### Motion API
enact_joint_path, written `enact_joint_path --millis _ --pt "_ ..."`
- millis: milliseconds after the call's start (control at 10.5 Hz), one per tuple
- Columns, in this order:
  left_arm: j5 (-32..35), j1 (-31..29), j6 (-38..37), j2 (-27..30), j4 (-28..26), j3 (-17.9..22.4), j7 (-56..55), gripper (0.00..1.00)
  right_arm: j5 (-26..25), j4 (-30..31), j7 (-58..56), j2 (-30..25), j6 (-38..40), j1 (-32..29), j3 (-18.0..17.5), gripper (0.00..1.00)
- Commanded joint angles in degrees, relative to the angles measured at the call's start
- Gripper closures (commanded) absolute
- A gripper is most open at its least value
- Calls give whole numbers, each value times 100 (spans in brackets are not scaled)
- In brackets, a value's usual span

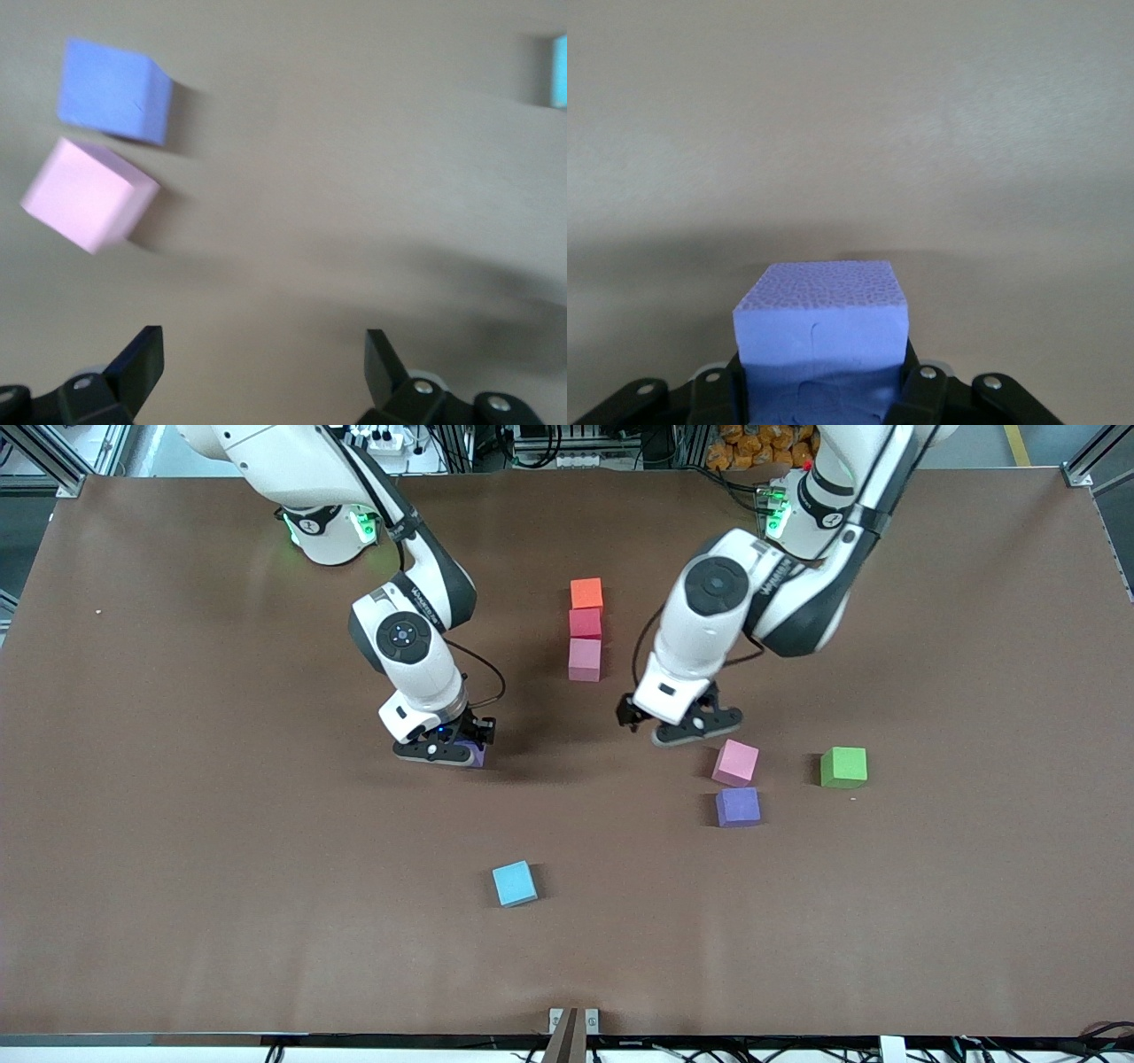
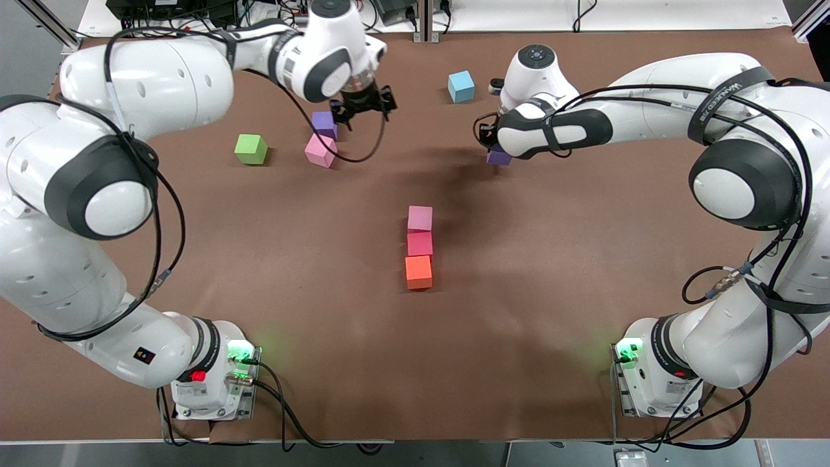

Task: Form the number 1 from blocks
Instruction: 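Carry the purple cube beside the pink cube while the left gripper reaches pink, then release the purple cube with the right gripper while the left gripper grasps pink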

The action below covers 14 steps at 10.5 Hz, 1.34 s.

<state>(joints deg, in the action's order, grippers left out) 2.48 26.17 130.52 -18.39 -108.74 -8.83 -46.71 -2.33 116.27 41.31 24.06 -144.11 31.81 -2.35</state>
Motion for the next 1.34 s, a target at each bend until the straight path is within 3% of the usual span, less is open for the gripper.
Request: enact_joint_path --millis 0,191,382,668,1050,1240 --pt "103 -487 -18 -7 -86 -49 1831 0 -74 -261 61 1 76 605 94 58" --pt "112 -832 -18 -68 -217 30 3705 0 -74 -831 542 421 85 1167 199 58" --pt "112 -972 26 -252 -296 223 4904 0 -66 -1376 676 878 85 1581 287 58" --pt "103 -1026 473 -323 -699 224 5014 0 -39 -1721 922 1302 76 1995 358 58" --pt "59 -1026 1378 -559 -1078 267 4952 0 -39 -1643 1010 1294 94 2268 358 58" --pt "-11 -1026 1485 -674 -1079 312 4883 0 -48 -1468 1054 1276 94 2356 358 58"
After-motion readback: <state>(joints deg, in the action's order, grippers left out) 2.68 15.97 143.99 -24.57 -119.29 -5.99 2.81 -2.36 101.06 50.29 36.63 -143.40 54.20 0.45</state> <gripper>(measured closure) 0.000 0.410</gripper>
